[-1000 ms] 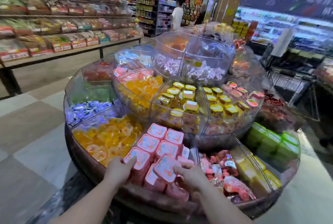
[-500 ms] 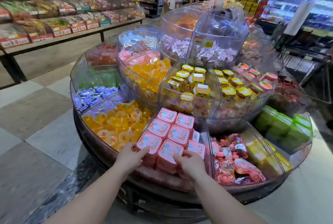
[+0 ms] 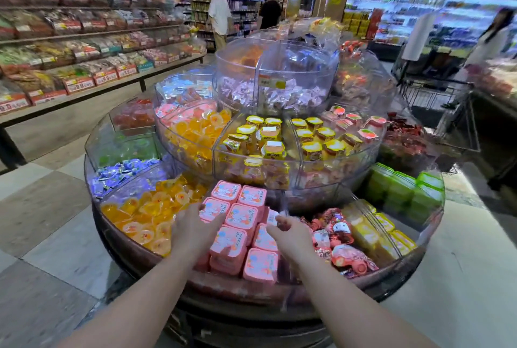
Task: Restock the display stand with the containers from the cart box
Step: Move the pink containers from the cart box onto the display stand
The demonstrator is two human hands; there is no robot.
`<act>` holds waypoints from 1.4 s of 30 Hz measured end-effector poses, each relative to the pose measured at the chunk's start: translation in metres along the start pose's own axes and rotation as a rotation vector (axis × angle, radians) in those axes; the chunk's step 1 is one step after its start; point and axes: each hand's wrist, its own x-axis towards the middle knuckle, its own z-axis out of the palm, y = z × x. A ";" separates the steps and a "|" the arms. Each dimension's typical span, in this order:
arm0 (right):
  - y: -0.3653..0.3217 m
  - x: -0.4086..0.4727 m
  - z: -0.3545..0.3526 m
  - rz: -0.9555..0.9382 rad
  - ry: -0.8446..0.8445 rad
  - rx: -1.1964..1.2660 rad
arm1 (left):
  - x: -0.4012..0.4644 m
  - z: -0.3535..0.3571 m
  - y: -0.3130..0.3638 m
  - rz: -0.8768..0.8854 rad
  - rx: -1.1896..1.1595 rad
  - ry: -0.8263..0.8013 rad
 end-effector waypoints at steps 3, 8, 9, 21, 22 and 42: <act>0.000 0.002 -0.053 -0.118 0.018 -0.116 | -0.020 0.029 0.053 0.105 0.000 -0.064; 0.024 0.003 -0.170 -0.164 0.119 -0.264 | -0.077 0.097 0.158 0.284 0.121 -0.111; 0.031 0.003 -0.195 -0.171 0.142 -0.293 | -0.088 0.113 0.178 0.322 0.148 -0.126; 0.096 0.034 -0.442 -0.069 0.418 -0.367 | -0.160 0.280 0.393 0.667 0.257 -0.228; 0.096 0.040 -0.455 -0.062 0.431 -0.349 | -0.159 0.291 0.408 0.696 0.255 -0.237; 0.089 0.344 -0.658 0.022 0.498 -0.198 | 0.037 0.528 0.654 0.766 0.152 -0.403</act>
